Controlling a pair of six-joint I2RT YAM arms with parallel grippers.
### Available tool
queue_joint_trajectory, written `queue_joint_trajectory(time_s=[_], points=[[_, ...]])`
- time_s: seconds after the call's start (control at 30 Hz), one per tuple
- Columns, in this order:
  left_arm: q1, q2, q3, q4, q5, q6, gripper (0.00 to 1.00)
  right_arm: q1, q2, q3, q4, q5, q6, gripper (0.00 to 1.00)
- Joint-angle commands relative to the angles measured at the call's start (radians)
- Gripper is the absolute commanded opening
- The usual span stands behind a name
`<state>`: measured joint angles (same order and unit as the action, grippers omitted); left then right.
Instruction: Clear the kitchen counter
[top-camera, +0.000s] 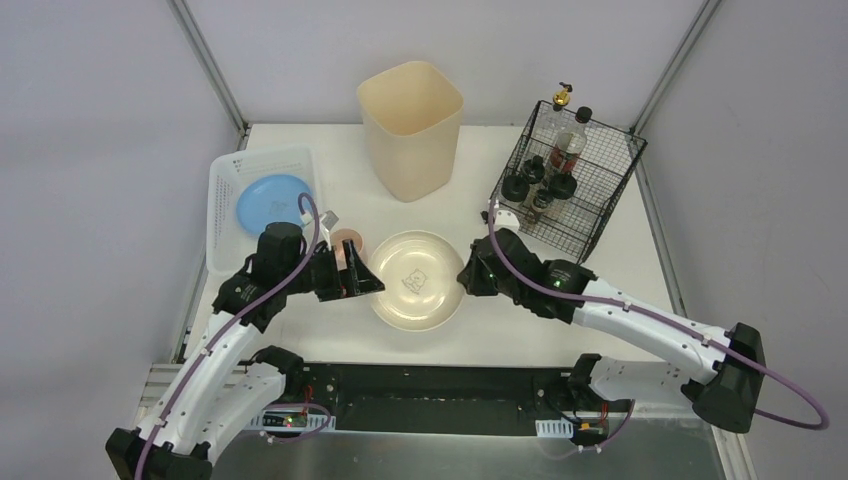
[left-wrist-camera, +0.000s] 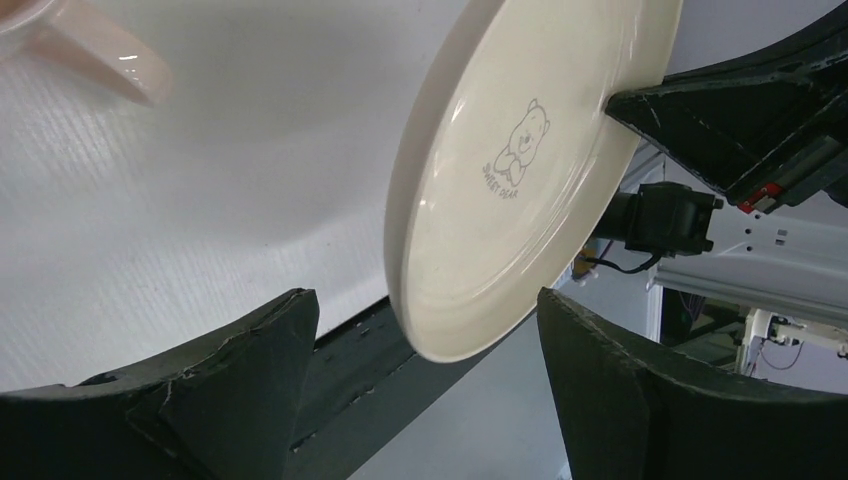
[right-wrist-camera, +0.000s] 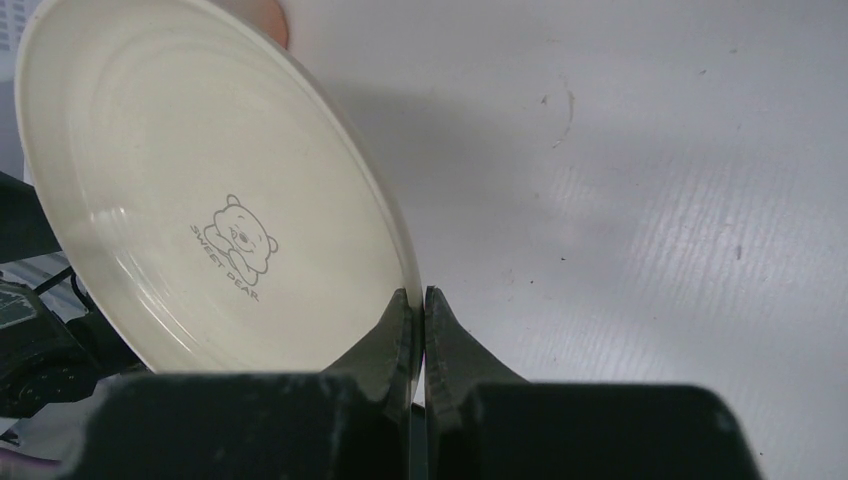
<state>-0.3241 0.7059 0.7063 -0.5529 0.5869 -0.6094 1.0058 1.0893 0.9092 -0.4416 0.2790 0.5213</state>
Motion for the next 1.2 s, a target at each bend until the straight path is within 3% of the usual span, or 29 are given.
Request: queue_joint_trajectory(time_s=[0.0,0.27,0.63,0.8,0.87,0.93,1.17], points=[[-0.060,0.014,-0.003,0.059,-0.099,-0.018,0.82,0.035,0.023,0.062,0.069,-0.015,0.045,0.00],[-0.096,0.028,-0.018,0.061,-0.148,-0.015,0.77,0.069,0.032,0.057,0.094,-0.021,0.066,0.00],[-0.113,0.064,-0.008,0.062,-0.175,-0.018,0.25,0.081,0.029,0.074,0.068,0.019,0.060,0.00],[-0.118,0.091,0.009,0.062,-0.182,-0.012,0.11,0.082,0.026,0.071,0.057,0.032,0.056,0.00],[-0.118,0.102,0.013,0.061,-0.191,-0.012,0.00,0.082,0.023,0.067,0.049,0.043,0.056,0.00],[-0.118,0.112,0.020,0.062,-0.195,-0.013,0.00,0.081,0.015,0.059,0.049,0.054,0.056,0.00],[-0.118,0.091,0.061,0.052,-0.255,-0.024,0.00,0.082,-0.025,0.026,0.038,0.106,0.059,0.31]])
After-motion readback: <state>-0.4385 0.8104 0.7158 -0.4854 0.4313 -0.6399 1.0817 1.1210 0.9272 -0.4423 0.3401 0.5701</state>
